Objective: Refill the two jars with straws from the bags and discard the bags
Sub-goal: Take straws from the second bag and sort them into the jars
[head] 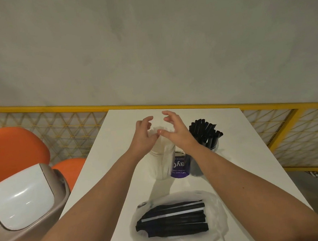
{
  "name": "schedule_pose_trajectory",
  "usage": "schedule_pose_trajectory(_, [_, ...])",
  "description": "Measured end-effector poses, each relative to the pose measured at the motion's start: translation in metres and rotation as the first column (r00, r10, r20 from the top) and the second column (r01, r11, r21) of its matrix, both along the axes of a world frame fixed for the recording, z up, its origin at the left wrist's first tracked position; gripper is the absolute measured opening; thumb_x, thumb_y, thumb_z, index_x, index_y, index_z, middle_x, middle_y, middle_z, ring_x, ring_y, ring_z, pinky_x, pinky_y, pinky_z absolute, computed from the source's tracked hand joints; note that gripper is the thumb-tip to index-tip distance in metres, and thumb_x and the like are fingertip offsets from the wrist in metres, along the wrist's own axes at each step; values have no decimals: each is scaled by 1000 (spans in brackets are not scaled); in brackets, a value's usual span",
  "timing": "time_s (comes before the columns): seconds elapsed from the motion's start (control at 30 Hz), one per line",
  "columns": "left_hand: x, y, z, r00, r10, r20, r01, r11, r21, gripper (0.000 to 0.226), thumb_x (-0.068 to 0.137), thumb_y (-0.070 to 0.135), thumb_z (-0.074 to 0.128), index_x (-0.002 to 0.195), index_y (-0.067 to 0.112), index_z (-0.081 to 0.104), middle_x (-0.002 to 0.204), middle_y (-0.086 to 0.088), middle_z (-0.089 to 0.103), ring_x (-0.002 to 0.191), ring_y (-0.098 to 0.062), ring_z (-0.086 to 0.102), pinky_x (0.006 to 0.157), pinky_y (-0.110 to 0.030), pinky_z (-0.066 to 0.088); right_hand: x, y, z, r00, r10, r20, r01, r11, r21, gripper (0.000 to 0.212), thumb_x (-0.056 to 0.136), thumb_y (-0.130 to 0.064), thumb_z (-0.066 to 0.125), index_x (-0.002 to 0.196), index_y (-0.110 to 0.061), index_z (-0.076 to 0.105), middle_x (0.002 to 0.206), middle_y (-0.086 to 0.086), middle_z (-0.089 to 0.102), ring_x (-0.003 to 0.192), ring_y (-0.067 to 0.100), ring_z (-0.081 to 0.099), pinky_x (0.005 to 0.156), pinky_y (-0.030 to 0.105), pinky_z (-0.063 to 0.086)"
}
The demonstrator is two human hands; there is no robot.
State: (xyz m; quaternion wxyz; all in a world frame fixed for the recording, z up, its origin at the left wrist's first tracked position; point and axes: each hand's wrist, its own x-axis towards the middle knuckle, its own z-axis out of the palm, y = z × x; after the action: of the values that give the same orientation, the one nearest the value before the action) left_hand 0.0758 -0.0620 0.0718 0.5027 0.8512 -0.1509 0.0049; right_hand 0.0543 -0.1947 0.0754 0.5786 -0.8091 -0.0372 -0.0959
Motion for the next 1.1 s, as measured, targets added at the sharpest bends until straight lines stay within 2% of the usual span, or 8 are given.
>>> schedule_pose_trajectory(0.2, [-10, 4, 2, 996, 2, -94, -17, 987, -161, 48, 93, 5, 39, 137, 23, 38, 135, -2, 34, 122, -14, 37, 101, -27, 32, -8, -6, 17, 990, -84, 115, 92, 993, -69, 45, 86, -15, 64, 128, -18, 47, 125, 2, 47, 114, 9, 47, 85, 6, 34])
schedule_pose_trajectory(0.37, [-38, -1, 0, 978, 150, 145, -129, 981, -142, 36, 91, 8, 46, 126, 13, 49, 123, -4, 44, 110, -12, 44, 91, -23, 37, -31, -8, 34, 986, -68, 155, 91, 985, -147, 21, 88, -10, 59, 109, -16, 60, 96, 0, 56, 86, 10, 54, 71, 4, 41])
schedule_pose_trajectory(0.5, [-72, -3, -14, 958, 66, 279, -32, 992, -124, 18, 74, 12, 50, 91, 10, 52, 89, -1, 49, 81, -13, 47, 73, -16, 38, -58, -15, 34, 991, 72, -113, -95, 973, -212, 8, 90, -11, 57, 93, -16, 62, 75, 0, 57, 67, 11, 56, 57, 9, 44])
schedule_pose_trajectory(0.67, [-112, -3, -42, 964, -248, 91, 248, 969, 15, 11, 76, 6, 52, 74, 15, 58, 72, 3, 57, 64, -7, 48, 62, -12, 37, -95, -31, -1, 856, 180, -486, -335, 907, -256, 10, 91, -7, 54, 84, -8, 61, 66, 5, 61, 56, 11, 59, 53, 14, 49])
schedule_pose_trajectory(0.8, [-133, -4, -78, 902, -408, -140, 427, 802, 417, 23, 87, 11, 49, 94, 10, 70, 96, -7, 69, 85, -19, 61, 80, -27, 48, -116, -37, -42, 694, 126, -709, -488, 807, -334, 16, 89, -8, 55, 98, -2, 66, 88, 14, 68, 65, 12, 63, 66, 19, 52])
schedule_pose_trajectory(0.9, [-145, -6, -106, 908, -339, -245, 418, 708, 569, 33, 93, 15, 41, 119, 15, 61, 125, -4, 60, 112, -22, 55, 101, -29, 41, -128, -39, -78, 788, 11, -616, -462, 671, -580, 37, 80, -13, 66, 116, -12, 61, 118, 7, 59, 103, 20, 57, 86, 22, 43])
schedule_pose_trajectory(1.0, [-144, -4, -121, 936, -316, -157, 330, 629, 704, 45, 92, 18, 44, 137, 16, 41, 139, -3, 42, 126, -22, 40, 107, -33, 33, -143, -35, -107, 816, 40, -577, -414, 736, -535, 80, 70, -22, 77, 139, -21, 37, 139, -2, 36, 128, 18, 37, 108, 27, 31])
schedule_pose_trajectory(1.1, [-142, 1, -126, 966, -229, -123, 237, 580, 779, 52, 88, 34, 54, 136, 22, 39, 139, -2, 35, 129, -22, 33, 111, -36, 27, -153, -35, -124, 851, -30, -525, -329, 747, -577, 97, 69, -32, 79, 145, -29, 19, 148, -6, 26, 134, 16, 30, 112, 32, 27])
